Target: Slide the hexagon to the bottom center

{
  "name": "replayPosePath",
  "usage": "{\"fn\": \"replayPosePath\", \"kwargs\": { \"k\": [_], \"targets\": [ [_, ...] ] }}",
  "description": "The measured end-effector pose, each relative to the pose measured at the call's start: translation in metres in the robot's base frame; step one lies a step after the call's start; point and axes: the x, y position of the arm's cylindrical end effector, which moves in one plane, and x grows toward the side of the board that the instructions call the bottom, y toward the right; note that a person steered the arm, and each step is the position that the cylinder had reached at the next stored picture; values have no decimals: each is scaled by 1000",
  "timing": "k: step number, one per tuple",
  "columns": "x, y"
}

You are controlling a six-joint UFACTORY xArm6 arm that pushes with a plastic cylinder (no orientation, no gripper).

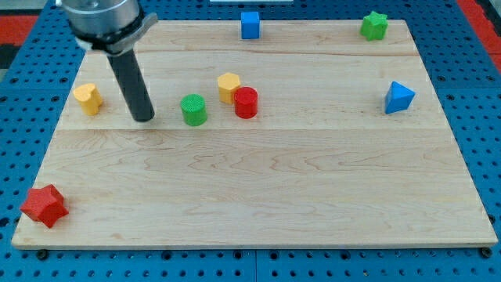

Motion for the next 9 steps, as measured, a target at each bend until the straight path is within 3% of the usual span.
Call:
{"fn": "replayPosePath", "kwargs": {
  "k": [1,2,4,7,9],
  "targets": [
    [-49,32],
    [-68,87],
    [-56,136],
    [14,153],
    [-2,212]
  ]
}}
